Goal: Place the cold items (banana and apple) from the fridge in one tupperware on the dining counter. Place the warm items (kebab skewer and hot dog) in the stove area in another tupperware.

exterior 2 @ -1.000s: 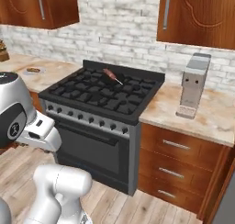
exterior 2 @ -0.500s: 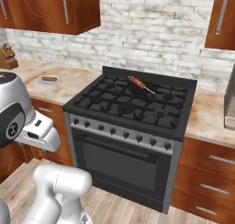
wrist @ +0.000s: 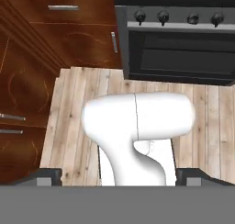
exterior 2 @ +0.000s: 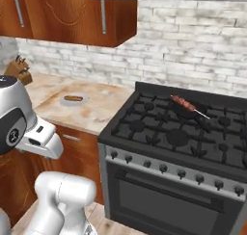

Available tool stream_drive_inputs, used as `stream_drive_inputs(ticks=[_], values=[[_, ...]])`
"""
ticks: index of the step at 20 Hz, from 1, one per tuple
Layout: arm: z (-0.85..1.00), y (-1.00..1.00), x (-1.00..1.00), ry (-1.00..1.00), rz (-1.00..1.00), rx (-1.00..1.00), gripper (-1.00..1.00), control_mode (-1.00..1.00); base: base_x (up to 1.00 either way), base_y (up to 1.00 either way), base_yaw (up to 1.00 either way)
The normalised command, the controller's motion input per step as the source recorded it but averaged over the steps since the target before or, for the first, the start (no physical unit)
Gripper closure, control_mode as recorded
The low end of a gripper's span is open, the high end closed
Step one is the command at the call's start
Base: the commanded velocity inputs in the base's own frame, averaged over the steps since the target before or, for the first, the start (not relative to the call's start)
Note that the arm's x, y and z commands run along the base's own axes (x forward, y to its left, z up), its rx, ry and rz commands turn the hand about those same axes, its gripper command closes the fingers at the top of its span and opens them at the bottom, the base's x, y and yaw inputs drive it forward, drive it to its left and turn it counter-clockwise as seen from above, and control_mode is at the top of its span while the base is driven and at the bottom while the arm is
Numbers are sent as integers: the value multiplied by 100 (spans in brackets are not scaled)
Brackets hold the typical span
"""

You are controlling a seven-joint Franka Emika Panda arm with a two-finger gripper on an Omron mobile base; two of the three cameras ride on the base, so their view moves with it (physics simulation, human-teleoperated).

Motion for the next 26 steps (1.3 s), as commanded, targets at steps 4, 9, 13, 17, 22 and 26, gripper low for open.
stream_drive_inputs(ticks=[4,9,13,17,22,26], values=[[0,0,0,0,0,0,-100,100,84,74,-2],[0,0,0,0,0,0,-100,100,100,19,-2],[0,0,0,0,0,0,-100,100,98,0,-3],[-3,8,22,4,3,0,-100,-100,67,17,0],[-2,45,93,6,34,-1,-100,-100,0,0,0],[-16,46,91,7,43,-4,-100,-100,0,0,0]])
